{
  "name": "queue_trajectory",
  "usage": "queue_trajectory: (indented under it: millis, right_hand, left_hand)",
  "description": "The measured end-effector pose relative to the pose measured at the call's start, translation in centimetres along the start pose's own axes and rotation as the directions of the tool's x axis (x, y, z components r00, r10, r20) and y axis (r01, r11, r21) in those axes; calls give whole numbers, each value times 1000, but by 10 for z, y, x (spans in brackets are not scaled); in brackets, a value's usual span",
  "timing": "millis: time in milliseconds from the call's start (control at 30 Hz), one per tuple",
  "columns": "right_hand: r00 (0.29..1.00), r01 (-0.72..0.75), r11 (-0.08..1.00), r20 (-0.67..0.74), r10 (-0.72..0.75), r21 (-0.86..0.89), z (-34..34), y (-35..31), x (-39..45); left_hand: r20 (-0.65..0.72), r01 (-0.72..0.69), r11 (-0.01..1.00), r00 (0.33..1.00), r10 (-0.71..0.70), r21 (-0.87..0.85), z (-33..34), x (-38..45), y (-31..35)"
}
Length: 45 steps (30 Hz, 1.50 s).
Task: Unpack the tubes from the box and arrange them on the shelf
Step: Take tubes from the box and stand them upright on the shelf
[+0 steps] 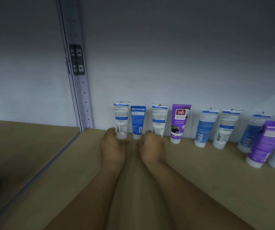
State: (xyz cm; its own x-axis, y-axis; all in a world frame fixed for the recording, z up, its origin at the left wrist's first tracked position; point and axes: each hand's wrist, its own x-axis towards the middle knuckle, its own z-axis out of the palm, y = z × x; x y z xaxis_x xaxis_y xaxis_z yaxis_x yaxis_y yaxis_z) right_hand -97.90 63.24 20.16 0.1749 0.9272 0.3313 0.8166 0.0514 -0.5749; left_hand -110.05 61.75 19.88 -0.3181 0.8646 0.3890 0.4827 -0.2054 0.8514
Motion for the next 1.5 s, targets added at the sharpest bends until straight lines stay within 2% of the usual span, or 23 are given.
queue_trajectory:
  millis: [100, 200, 333, 467, 633, 767, 833, 900, 967, 1067, 1133, 1200, 1267, 1367, 1500]
  right_hand:
    - [999, 49, 999, 20, -48, -13, -27, 14, -33]
    - [998, 65, 998, -4, -65, -26, -67, 36, -74]
    - [998, -7, 998, -60, 4, -55, -128, 76, -138]
    - [988, -99, 987, -128, 82, -128, -197, 126, -207]
    - [934, -276, 946, -279, 223, -167, -289, 199, -306]
    - [850, -460, 862, -388, 356, -216, -339, 262, -375]
    - [789, -569, 800, -399, 467, -189, -353, 299, -410]
    - [732, -655, 738, -382, 565, -163, -359, 337, -445]
    - [654, -742, 658, -353, 669, -127, -360, 373, -479]
    - [530, -845, 524, -305, 792, -106, -351, 421, -523]
    - [457, -888, 453, -272, 847, -80, -340, 449, -546]
    - [403, -914, 401, -213, 890, -53, -324, 473, -562]
    - [355, -934, 355, -150, 923, -32, -304, 497, -572]
    - [268, -963, 266, -63, 961, -34, -268, 524, -577]
    - [193, -969, 192, 12, 981, -159, -222, 549, -573]
  left_hand:
    - [30, 26, 1000, 999, -27, 13, -2, -26, 6]
    - [166, 33, 999, 986, -28, -23, 3, -60, 26]
    - [342, 21, 999, 940, -5, -44, 21, -121, 60]
    - [479, -65, 994, 872, 97, -84, 51, -192, 106]
    - [617, -189, 946, 720, 316, -264, 95, -312, 187]
    - [664, -225, 878, 583, 469, -422, 137, -404, 221]
    - [697, -272, 850, 487, 526, -452, 160, -446, 226]
    - [757, -262, 847, 380, 531, -463, 184, -484, 222]
    - [820, -246, 869, 298, 489, -429, 211, -521, 209]
    - [929, -212, 931, 160, 332, -296, 256, -572, 173]
    - [973, -220, 960, 113, 200, -172, 281, -602, 146]
    - [990, -261, 965, 119, 71, -38, 300, -628, 123]
    - [990, -362, 927, 127, -53, 96, 313, -647, 103]
    - [964, -421, 867, 129, -234, 267, 330, -673, 76]
    - [936, -535, 769, 154, -317, 348, 348, -701, 46]
